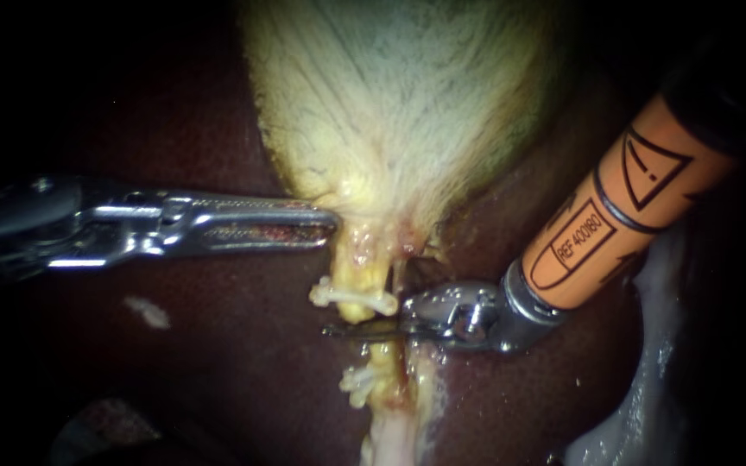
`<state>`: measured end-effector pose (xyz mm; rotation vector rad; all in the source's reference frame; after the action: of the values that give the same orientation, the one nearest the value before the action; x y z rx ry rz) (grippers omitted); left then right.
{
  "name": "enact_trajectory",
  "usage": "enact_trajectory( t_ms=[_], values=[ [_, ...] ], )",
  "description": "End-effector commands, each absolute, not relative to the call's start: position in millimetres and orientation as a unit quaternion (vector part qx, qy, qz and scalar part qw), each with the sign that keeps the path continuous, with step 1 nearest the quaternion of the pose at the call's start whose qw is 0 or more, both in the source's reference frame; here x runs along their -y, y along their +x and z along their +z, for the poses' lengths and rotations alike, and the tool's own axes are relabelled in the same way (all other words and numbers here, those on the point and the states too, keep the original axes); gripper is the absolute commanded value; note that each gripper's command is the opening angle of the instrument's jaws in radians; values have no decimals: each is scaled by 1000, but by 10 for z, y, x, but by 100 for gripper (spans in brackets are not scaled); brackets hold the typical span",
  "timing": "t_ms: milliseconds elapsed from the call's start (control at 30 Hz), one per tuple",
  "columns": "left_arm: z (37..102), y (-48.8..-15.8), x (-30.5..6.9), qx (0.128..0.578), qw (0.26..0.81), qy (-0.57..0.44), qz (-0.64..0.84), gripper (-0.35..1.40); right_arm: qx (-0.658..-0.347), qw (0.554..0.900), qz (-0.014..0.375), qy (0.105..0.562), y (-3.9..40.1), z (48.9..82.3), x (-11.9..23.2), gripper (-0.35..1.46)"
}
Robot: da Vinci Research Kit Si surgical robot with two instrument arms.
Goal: Go back from the cut left tube
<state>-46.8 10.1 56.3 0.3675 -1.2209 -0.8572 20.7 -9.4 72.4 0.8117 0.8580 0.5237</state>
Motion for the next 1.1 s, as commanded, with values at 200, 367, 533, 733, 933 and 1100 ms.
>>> enact_trajectory(
  t_ms=[200,367,533,733,933,1100],
  values=[
    [562,-468,-101,552,719,166,-388,-35,-394,797,252,382,207,726,96,-35],
    [562,-468,-101,552,719,166,-388,-35,-386,793,277,381,208,725,98,76],
    [562,-468,-101,552,719,166,-388,-35,-395,788,288,373,212,725,98,115],
    [562,-468,-101,552,719,166,-388,-35,-399,786,289,373,214,724,99,120],
    [562,-467,-101,552,719,166,-388,-35,-398,785,283,380,212,715,105,120],
    [562,-466,-100,553,720,165,-385,-35,-399,785,271,390,204,693,122,127]
  ],
)
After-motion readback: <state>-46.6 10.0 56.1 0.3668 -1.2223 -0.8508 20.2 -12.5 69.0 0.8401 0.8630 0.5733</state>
